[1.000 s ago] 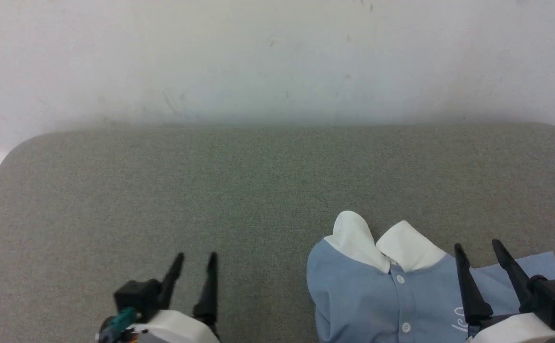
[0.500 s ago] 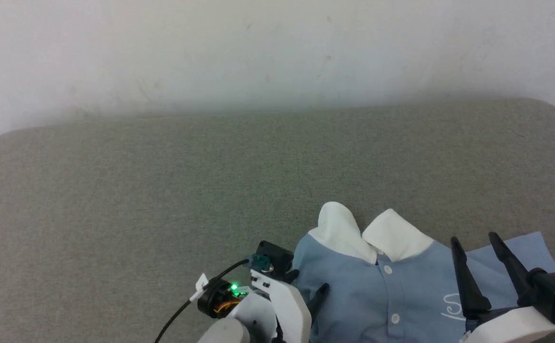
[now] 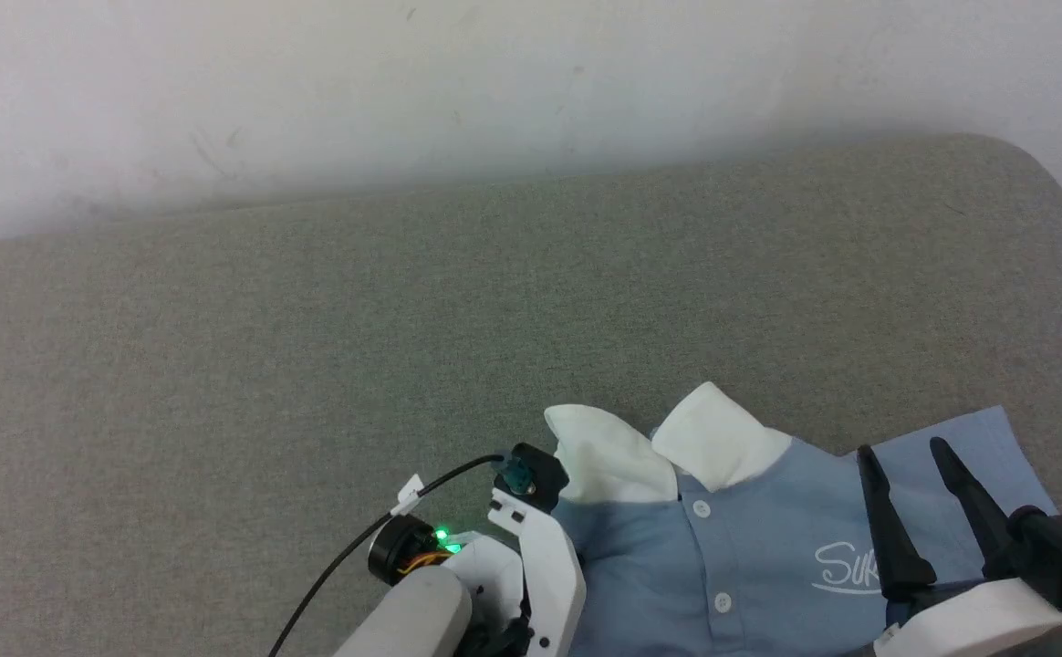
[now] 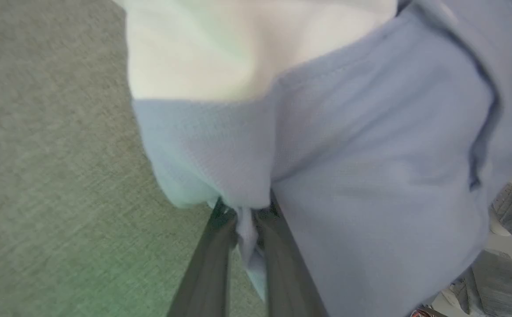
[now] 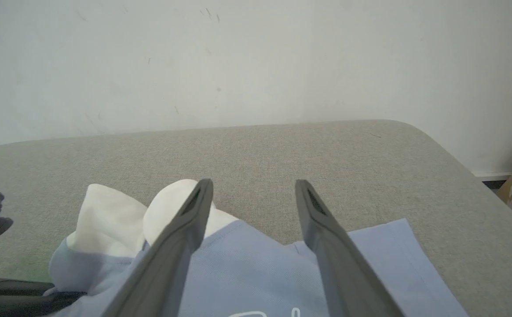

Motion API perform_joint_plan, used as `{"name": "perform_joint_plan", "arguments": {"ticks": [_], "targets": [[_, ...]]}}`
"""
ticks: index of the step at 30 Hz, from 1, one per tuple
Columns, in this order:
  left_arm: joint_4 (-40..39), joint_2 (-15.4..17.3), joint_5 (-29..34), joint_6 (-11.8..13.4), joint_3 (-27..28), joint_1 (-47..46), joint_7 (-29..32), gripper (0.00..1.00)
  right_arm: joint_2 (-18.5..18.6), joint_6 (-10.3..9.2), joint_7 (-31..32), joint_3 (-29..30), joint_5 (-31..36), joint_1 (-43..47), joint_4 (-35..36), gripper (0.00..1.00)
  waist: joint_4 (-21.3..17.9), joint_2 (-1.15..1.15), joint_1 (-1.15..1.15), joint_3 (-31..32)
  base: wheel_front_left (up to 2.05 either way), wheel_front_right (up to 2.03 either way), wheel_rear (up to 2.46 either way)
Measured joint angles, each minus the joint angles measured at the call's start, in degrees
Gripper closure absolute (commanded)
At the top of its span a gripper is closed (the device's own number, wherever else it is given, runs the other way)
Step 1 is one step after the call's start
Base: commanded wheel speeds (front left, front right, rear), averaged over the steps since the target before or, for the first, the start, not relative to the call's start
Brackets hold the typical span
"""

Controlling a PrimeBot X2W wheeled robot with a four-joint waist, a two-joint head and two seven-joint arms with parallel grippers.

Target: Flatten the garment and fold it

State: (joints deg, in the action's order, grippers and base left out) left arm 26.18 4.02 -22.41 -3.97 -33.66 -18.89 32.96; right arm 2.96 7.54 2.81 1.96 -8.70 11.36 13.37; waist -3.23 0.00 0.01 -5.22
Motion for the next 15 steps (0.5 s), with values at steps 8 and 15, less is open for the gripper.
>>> {"name": "perform_joint_plan", "arguments": {"ticks": [8,15], "targets": [[-2.8,6.8,1.5,3.7,5.6,-3.0,-7.7,1.00,0.0,0.00,-0.5,1.3,-1.0,-0.1,-0.6,0.00,2.6,0.00,0.00,1.6,0.00,0.00,0.00],[-10.6,8.4,6.2,3.7,3.6,-9.5,-13.4,1.00,0.0,0.00,-0.4,1.0,-1.0,-0.1,-0.5,0.00,4.3,0.00,0.00,3.7,0.00,0.00,0.00]]}}
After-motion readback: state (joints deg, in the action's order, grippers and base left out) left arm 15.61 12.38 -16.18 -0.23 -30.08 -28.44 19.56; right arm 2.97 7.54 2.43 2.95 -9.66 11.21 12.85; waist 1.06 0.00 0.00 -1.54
